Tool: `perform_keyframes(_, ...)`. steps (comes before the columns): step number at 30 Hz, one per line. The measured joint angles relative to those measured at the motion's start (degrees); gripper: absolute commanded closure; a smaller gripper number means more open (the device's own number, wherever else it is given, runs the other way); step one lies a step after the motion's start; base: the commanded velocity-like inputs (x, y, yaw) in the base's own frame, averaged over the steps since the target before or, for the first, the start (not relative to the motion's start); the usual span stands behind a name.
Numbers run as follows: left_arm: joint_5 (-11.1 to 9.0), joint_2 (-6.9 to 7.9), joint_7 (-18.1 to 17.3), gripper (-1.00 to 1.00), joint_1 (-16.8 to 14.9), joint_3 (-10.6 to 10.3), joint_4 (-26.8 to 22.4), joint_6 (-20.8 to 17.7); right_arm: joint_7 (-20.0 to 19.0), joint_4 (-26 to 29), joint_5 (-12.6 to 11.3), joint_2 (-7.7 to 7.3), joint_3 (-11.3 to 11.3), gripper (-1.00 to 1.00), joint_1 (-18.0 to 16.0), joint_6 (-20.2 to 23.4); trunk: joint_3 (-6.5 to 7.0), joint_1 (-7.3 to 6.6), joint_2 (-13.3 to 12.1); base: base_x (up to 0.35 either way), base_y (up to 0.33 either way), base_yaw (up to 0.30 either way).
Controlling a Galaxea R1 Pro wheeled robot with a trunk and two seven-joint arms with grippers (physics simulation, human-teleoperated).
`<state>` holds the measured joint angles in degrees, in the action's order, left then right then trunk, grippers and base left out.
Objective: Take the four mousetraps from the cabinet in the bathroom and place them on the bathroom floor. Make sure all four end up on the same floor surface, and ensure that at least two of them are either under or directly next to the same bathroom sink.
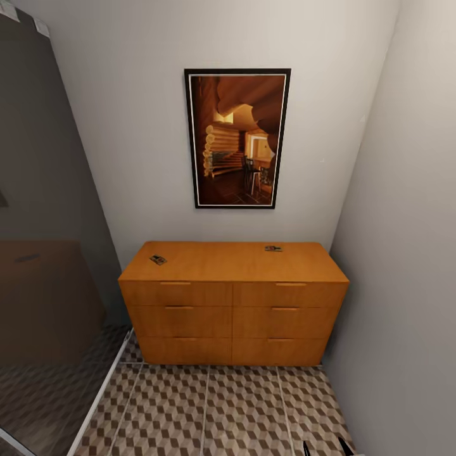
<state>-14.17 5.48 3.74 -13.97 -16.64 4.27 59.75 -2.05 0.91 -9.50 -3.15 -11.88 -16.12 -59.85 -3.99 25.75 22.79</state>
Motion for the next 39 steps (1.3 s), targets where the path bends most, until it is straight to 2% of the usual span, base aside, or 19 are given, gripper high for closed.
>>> perform_keyframes(14,0.01,-0.06,0.00,-1.00,0.00,-0.01,-0.05,0.00,-0.03,0.44,0.09,0.15,0.11,-1.00,0.00,0.00,0.00,0.00,0.00,0.000,0.000,0.000)
perform_keyframes(16,0.01,-0.09,0.00,-1.00,0.00,-0.01,-0.05,0.00,0.00,0.71,0.08,0.16,0.16,-1.00,0.00,1.18,0.00,0.00,0.00,0.000,0.000,0.000)
perform_keyframes(17,0.03,-0.18,0.00,-1.00,0.00,-0.02,-0.02,0.00,0.02,1.46,0.09,0.14,0.15,-1.00,-0.03,3.21,0.00,0.00,0.00,0.000,0.000,0.000)
perform_keyframes(20,0.02,-0.58,0.00,-1.00,0.00,-0.01,0.02,0.00,0.15,7.15,0.16,-0.17,0.12,-1.00,-0.17,12.37,0.00,0.00,0.00,0.000,0.000,0.000)
perform_keyframes(22,0.02,-0.70,0.00,-1.00,0.00,-0.03,0.03,-0.01,0.72,16.60,0.28,-0.62,0.09,-1.00,-0.25,24.15,0.02,0.00,0.00,0.000,0.000,0.000)
perform_keyframes(23,0.01,-0.72,0.00,-1.00,0.00,-0.03,0.03,0.00,0.98,20.07,0.29,-0.84,0.11,-1.00,-0.24,27.91,0.01,0.00,0.00,0.000,0.000,0.000)
perform_keyframes(24,0.01,-0.75,0.00,-1.00,0.00,-0.03,0.03,-0.01,1.51,26.44,0.36,-1.30,0.13,-1.00,-0.30,35.19,0.01,0.00,0.00,0.000,0.000,0.000)
perform_keyframes(25,0.01,-0.75,0.00,-1.00,0.00,-0.02,0.03,0.00,1.77,30.32,0.38,-1.59,0.15,-1.00,-0.25,38.89,0.01,0.00,0.01,0.000,0.000,0.000)
perform_keyframes(28,0.02,-0.83,0.00,-1.00,0.00,-0.03,0.04,-0.01,2.96,50.32,0.45,-3.31,0.19,-1.00,-0.52,57.43,0.02,0.00,0.00,0.000,0.000,0.000)
perform_keyframes(29,0.02,-0.86,0.00,-1.00,0.00,-0.02,0.03,-0.01,3.16,53.95,0.45,-3.54,0.21,-1.00,-0.68,59.94,0.01,0.00,0.01,0.000,0.000,0.000)
perform_keyframes(30,0.02,-0.90,0.00,-1.00,0.00,-0.02,0.04,-0.07,3.60,59.79,0.47,-3.93,0.28,-1.00,-1.19,64.76,0.02,0.00,-0.01,0.000,0.000,0.000)
perform_keyframes(32,0.02,-1.02,0.00,-1.00,0.00,-0.05,0.04,-0.33,4.79,70.94,0.46,-4.50,0.76,-1.00,-3.06,74.35,0.02,0.00,0.00,0.000,0.000,0.000)
perform_keyframes(34,0.02,-1.08,0.00,-1.00,0.00,-0.03,0.04,-0.42,5.71,76.90,0.50,-4.71,1.42,-1.00,-5.37,80.69,0.02,0.00,-0.01,0.000,0.000,0.000)
perform_keyframes(37,0.01,-1.12,0.00,-1.00,0.00,-0.01,0.04,-0.47,6.67,81.84,0.53,-4.86,2.07,-1.00,-10.54,87.66,0.01,0.00,0.00,0.000,0.000,0.000)
perform_keyframes(39,0.01,-1.13,0.00,-1.00,0.00,-0.01,0.04,-0.49,7.15,83.29,0.77,-4.91,2.30,-1.00,-17.09,92.99,0.02,0.00,0.00,0.000,0.000,0.000)
